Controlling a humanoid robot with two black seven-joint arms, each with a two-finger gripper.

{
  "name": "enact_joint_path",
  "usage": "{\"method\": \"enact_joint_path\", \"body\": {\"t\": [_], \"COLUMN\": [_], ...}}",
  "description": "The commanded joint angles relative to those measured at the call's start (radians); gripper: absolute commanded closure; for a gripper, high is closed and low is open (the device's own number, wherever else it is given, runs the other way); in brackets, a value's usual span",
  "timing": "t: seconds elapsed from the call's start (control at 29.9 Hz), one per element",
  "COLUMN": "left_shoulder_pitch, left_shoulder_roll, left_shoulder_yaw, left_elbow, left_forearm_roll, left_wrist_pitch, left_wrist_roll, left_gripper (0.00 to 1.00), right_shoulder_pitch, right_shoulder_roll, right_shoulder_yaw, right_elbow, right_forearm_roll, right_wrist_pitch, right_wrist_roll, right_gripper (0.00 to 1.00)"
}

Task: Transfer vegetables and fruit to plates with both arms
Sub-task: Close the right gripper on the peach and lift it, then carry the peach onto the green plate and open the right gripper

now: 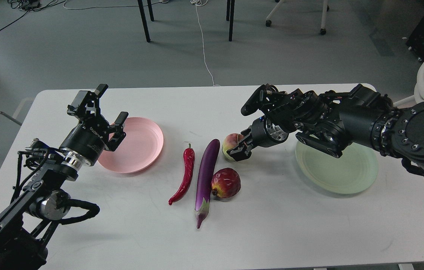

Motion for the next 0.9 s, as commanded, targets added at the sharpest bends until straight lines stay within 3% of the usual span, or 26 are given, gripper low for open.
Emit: {"method": "enact_joint_path", "body": {"t": [0.0,0.3,0.54,0.7,0.87], "left_shoulder_pitch": [-0.001,0.0,0.0,0.0,0.0], "left_shoulder_roll": [0.0,0.0,-0.005,-0.006,-0.005], "left_shoulder_yaw": [0.0,0.002,0.002,0.002,0.002], "left_elbow": [-0.002,-0.028,-0.029,-0.029,-0.032], "left_forearm_roll": [0.001,0.0,0.001,0.001,0.001], "left_wrist_pitch": [0.0,0.0,0.0,0.0,0.0], "left_wrist_roll": [0.001,0.001,0.001,0.001,0.001], "left_gripper": [0.0,0.0,0.0,0.0,0.0], "right_shoulder_pitch": [0.061,0.214,0.176,0.092,0.024], "right_shoulder_roll": [-0.017,-0.332,-0.612,-0.684,-0.669], "right_shoulder_yaw": [0.009,0.009,-0.031,-0.032,-0.026], "right_elbow": [0.036,0.246,0.292,0.286,0.239], "right_forearm_roll": [0.007,-0.016,-0.234,-0.252,-0.251], "right_wrist_pitch": [0.0,0.001,-0.002,-0.022,-0.087], "right_wrist_roll": [0.0,0.0,0.0,0.0,0.0], "right_gripper": [0.53,0.53,0.53,0.53,0.53]}}
